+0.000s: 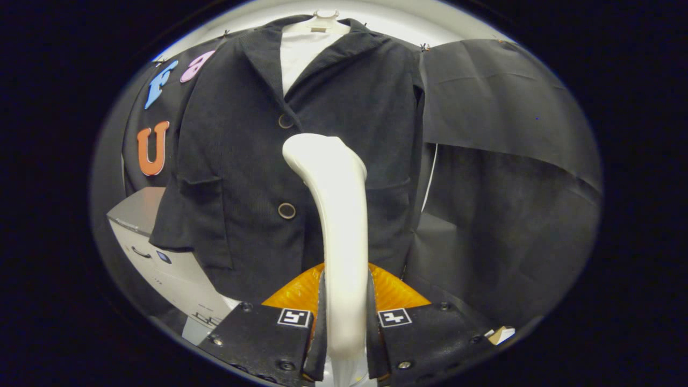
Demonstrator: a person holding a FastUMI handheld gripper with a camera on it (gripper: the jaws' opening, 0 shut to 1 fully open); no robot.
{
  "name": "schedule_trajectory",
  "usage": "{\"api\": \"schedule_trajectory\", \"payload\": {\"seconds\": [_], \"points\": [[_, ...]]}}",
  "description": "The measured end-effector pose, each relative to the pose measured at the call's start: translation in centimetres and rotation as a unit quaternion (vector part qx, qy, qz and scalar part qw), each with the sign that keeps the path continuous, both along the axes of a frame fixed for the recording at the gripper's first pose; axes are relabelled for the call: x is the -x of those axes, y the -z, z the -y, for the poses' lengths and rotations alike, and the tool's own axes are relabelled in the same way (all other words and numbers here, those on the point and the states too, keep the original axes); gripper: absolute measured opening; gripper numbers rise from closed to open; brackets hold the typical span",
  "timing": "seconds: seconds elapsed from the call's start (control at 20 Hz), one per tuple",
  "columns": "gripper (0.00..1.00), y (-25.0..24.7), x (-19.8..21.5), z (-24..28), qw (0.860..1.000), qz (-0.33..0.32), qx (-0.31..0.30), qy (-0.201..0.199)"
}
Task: Iron the clothes twice with a garment steamer, once on the left side and once on the right side.
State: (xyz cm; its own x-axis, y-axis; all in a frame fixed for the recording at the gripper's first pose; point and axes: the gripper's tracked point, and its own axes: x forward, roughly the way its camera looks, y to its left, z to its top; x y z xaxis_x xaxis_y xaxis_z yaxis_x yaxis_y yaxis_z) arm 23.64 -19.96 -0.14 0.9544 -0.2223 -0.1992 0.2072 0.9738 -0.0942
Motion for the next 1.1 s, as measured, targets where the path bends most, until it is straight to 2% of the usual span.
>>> {"api": "schedule_trajectory", "payload": {"seconds": [1.1], "points": [[0.33, 9.7, 1.7, 0.9, 0.997, -0.070, -0.019, 0.020]]}}
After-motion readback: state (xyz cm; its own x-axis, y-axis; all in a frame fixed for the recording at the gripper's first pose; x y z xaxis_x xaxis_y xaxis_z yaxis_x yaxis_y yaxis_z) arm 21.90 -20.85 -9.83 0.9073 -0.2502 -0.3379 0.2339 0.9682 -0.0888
